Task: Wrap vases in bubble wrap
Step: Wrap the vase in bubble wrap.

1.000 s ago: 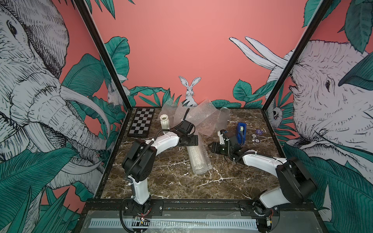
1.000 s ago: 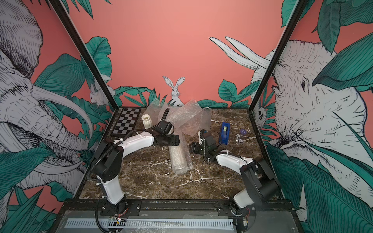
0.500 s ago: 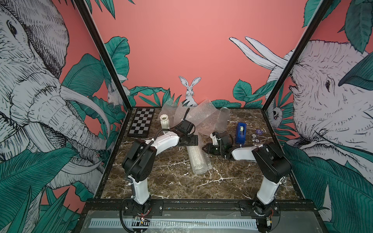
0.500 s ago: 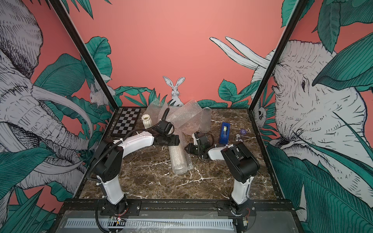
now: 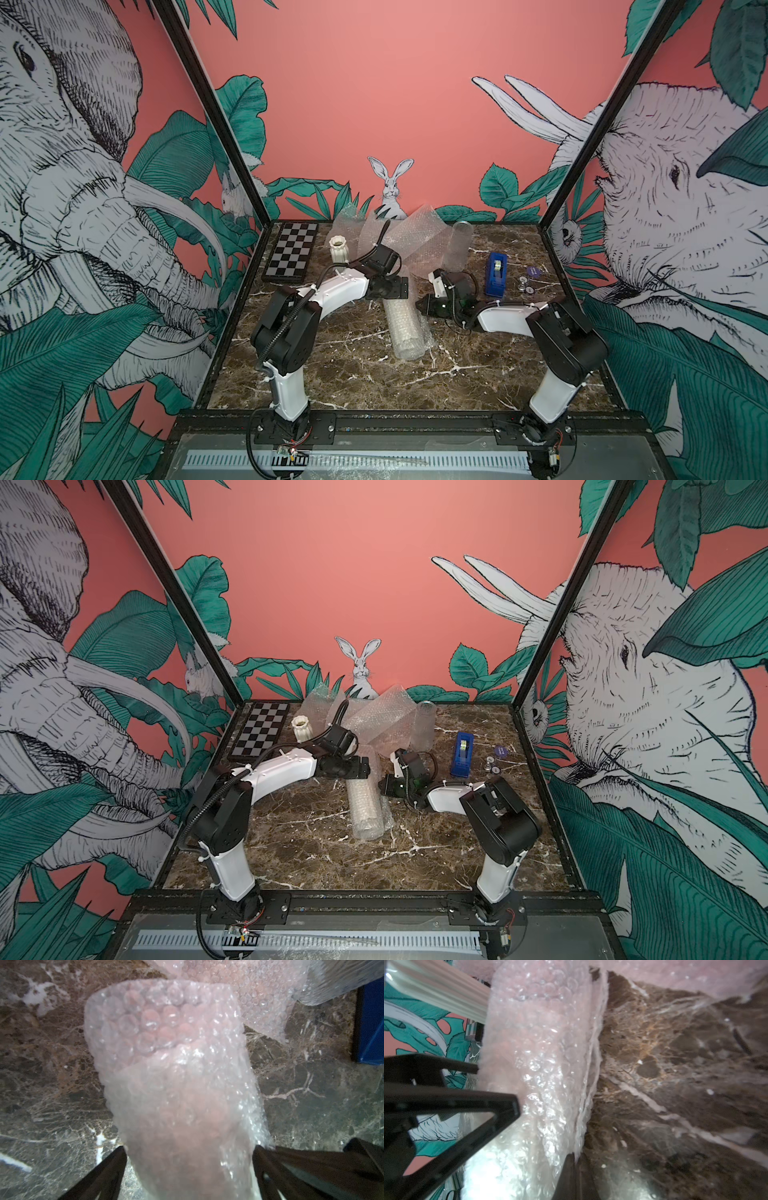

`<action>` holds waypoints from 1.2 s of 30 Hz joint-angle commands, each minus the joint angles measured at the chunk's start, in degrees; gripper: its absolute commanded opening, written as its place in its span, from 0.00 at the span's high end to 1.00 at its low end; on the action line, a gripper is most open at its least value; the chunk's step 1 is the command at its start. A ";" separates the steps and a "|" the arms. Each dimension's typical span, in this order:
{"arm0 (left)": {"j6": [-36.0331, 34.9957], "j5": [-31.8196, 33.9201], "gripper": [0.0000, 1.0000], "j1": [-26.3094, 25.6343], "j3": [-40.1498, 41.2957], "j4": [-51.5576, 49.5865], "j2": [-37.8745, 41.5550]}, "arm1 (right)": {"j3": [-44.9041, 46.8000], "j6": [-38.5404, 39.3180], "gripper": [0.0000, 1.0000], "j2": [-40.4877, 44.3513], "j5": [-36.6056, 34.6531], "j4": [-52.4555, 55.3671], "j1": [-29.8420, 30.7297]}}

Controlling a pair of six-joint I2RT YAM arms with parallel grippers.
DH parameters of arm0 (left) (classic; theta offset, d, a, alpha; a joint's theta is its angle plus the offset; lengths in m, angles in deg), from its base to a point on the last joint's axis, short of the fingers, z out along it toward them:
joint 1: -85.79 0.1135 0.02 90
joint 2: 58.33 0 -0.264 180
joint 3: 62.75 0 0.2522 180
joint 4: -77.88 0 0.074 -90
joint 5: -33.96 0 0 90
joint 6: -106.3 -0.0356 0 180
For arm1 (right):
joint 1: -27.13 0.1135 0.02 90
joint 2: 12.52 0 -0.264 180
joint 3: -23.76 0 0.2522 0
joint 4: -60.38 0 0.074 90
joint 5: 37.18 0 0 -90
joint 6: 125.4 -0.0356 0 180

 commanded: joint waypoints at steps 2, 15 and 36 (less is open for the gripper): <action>-0.74 -0.83 0.04 0.53 -2.58 -1.78 0.99 | -2.29 3.48 1.00 2.14 -2.92 2.45 2.12; -1.10 -2.65 0.01 0.81 -2.14 0.23 2.55 | -5.74 6.57 1.00 1.71 -4.93 4.11 5.78; -1.62 -3.54 0.01 2.13 -1.34 0.39 2.39 | -9.77 9.64 1.00 0.22 -5.93 6.05 8.71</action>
